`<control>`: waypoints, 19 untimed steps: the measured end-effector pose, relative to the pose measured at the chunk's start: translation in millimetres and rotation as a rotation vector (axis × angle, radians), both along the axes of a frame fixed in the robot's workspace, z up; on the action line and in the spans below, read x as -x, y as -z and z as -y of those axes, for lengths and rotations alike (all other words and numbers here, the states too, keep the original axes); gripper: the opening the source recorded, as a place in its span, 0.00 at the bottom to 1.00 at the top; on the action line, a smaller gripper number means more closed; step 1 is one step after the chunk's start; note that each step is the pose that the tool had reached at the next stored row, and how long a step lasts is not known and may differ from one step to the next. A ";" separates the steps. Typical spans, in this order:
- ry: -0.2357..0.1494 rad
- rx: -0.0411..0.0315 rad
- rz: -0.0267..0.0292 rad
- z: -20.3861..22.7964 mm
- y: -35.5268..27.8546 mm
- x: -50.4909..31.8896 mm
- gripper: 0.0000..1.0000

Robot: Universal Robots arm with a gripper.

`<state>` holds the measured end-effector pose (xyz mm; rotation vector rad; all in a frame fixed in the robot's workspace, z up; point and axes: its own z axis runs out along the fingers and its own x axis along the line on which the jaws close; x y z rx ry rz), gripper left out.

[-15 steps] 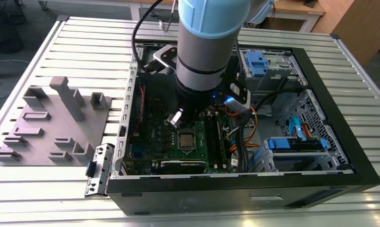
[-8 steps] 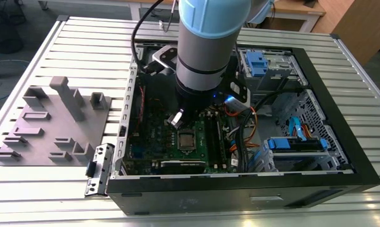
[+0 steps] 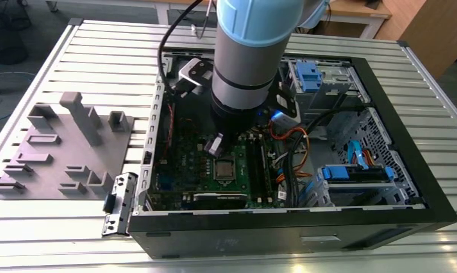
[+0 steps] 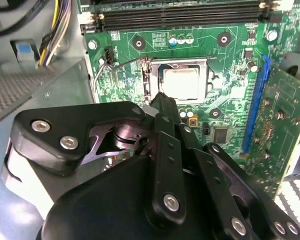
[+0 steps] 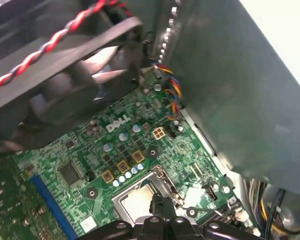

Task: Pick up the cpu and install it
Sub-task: 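Close the cpu cover, then install the first cpu locking lever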

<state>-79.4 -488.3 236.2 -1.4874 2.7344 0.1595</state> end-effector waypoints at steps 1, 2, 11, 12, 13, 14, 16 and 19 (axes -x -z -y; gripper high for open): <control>-0.015 0.0022 -0.0004 0.0 0.2 0.0 0.11; -0.028 0.0065 -0.0010 0.0 0.3 0.0 0.11; -0.052 0.0114 -0.0009 0.0 -4.1 0.0 0.11; -0.052 0.0116 -0.0010 0.0 -4.2 -0.1 0.11; -0.052 0.0116 -0.0010 0.0 -4.2 0.0 0.11; -0.052 0.0116 -0.0011 0.0 -4.2 -0.1 0.11; -0.052 0.0116 -0.0010 0.0 -4.2 0.0 0.11; -0.052 0.0116 -0.0010 0.0 -4.2 0.0 0.11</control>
